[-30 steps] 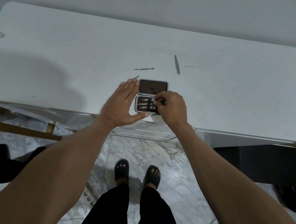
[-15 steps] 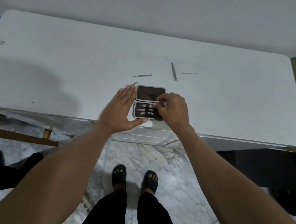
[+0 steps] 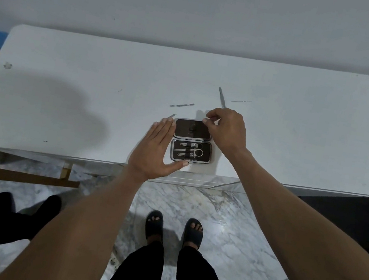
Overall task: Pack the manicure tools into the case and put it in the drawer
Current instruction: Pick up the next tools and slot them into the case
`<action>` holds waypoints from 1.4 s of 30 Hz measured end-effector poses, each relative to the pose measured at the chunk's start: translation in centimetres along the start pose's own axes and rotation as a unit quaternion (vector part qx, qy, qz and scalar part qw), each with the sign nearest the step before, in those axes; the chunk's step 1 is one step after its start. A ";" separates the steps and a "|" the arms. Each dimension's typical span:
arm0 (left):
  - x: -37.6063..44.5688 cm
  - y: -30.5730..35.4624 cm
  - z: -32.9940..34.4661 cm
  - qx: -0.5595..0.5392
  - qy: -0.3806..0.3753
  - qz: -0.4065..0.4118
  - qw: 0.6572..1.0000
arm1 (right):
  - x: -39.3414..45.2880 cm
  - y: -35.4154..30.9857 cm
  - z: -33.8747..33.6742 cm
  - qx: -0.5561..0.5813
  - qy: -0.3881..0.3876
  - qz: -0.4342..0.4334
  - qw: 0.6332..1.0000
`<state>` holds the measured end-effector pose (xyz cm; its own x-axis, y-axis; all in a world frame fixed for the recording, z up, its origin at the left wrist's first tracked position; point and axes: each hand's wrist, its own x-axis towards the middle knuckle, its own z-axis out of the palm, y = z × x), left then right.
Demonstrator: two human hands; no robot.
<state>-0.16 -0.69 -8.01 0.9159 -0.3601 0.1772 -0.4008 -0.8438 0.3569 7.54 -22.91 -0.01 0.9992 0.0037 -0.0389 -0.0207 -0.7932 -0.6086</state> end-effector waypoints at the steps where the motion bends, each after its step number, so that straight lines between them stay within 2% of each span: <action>1: 0.0 0.0 0.0 0.000 0.001 0.000 1.000 | 0.3 -0.2 0.3 -0.001 -0.007 -0.003 1.000; 5: 0.0 0.1 0.0 -0.003 0.003 -0.001 1.000 | 1.6 -1.3 1.5 0.002 -0.027 -0.030 0.999; 13: 0.0 0.3 -0.1 0.006 0.007 -0.002 1.000 | 3.9 -4.1 3.6 -0.023 -0.115 -0.111 0.987; 22: 0.2 0.6 -0.6 -0.010 -0.019 -0.020 1.000 | 5.1 -5.5 4.2 -0.080 -0.180 -0.144 0.970; 35: 0.2 0.6 -0.5 -0.005 -0.015 -0.022 1.000 | 5.5 -5.1 4.9 -0.178 -0.166 -0.216 0.946; 42: 0.2 0.4 -0.3 0.002 -0.009 -0.018 1.000 | 5.3 -4.6 4.7 -0.211 -0.161 -0.193 0.945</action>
<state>-0.19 -0.98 -7.55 0.9301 -0.3359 0.1485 -0.3672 -0.8577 0.3600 12.76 -16.34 -1.16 0.8664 0.4736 -0.1583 0.4267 -0.8668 -0.2581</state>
